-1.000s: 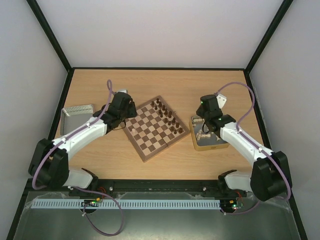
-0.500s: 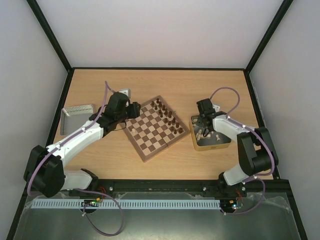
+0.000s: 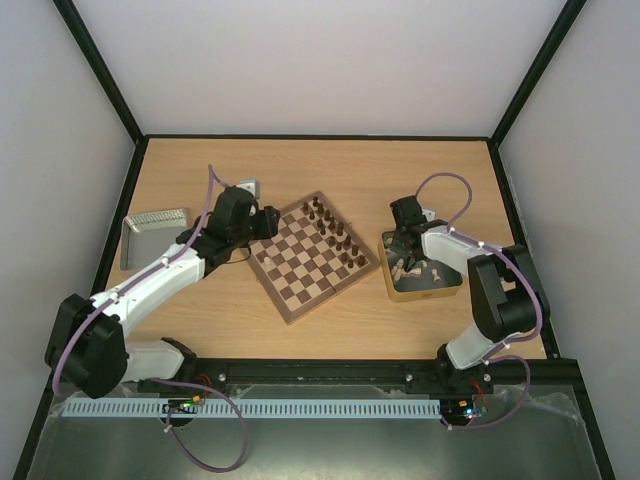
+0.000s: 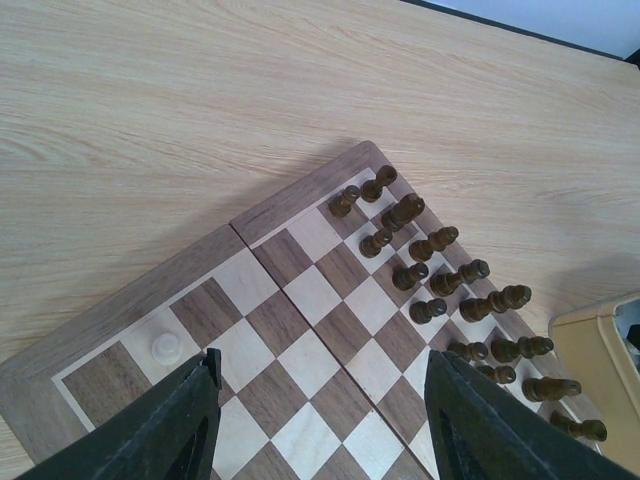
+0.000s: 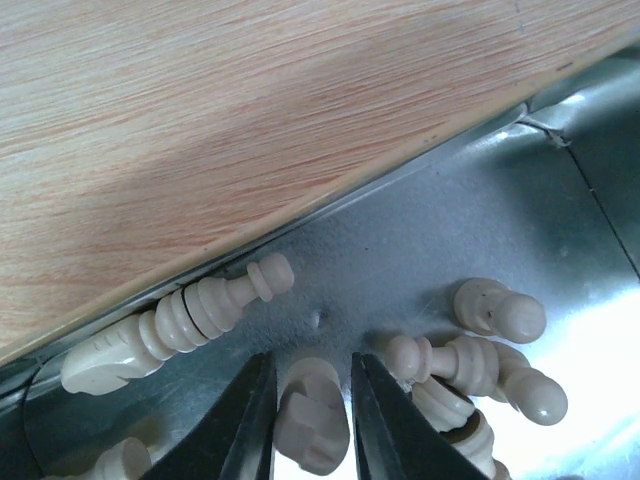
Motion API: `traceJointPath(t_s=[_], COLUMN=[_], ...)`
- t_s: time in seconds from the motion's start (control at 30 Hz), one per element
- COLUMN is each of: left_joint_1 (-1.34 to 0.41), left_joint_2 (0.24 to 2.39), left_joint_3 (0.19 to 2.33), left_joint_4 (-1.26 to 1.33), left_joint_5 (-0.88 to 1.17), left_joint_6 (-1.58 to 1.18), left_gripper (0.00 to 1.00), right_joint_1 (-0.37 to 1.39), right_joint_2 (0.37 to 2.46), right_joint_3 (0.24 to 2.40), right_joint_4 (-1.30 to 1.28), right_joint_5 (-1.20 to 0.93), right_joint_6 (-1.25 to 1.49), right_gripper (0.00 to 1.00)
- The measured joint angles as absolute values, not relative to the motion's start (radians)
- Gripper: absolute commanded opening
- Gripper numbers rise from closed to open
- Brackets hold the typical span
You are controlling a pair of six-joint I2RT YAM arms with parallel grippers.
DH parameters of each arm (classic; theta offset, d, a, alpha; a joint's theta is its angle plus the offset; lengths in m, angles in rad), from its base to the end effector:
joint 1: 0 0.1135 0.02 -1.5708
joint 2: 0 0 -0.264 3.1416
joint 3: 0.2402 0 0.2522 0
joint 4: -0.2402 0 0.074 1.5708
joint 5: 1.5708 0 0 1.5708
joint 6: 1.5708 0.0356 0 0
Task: Set up the chess pieces on the board
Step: Pick up the chess piece from the storage box.
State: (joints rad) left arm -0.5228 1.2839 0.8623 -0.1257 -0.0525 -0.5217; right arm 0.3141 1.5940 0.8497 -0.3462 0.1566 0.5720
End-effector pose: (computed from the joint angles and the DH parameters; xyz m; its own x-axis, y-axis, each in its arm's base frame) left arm 0.2495 -0.1416 0.2642 -0.6200 -0.2171 -0.7539 0.1739 0.8990 -0.4019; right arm 0.2846 0.0866 0.1588 -0.8373 0.2902 -0.4634 0.2576 0.9569 0.1338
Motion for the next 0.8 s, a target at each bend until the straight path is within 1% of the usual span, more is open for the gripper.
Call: traceJointPath(t_s=[0.03, 0.27, 0.4, 0.57, 0.67, 0.8], left_joint_1=[-0.523, -0.523, -0.51, -0.435, -0.385, -0.322], left_joint_2=[1.282, 1.258, 1.234, 1.171, 1.105, 1.018], left_joint_3=[0.862, 0.862, 0.864, 0.862, 0.845, 0.796], left_joint_4=[-0.126, -0.129, -0.166, -0.204, -0.202, -0.202], left_joint_5=[-0.052, -0.062, -0.079, -0.079, -0.08, -0.083], left_joint_6=[-0.521, -0.52, -0.544, -0.595, -0.621, -0.65], left_gripper=[0.58, 0.59, 0.59, 0.6, 0.6, 0.6], right_joint_1=[0.314, 0.314, 0.314, 0.325, 0.374, 0.516], right_joint_2=[1.596, 1.584, 1.521, 1.42, 1.406, 1.452], right_joint_3=[0.85, 0.862, 0.889, 0.973, 1.057, 1.188], right_joint_4=[-0.346, -0.356, -0.392, -0.455, -0.489, -0.513], right_joint_5=[0.156, 0.165, 0.169, 0.16, 0.163, 0.163], right_joint_6=[0.569, 0.567, 0.567, 0.567, 0.567, 0.57], right_gripper=[0.14, 0.12, 0.11, 0.11, 0.11, 0.11])
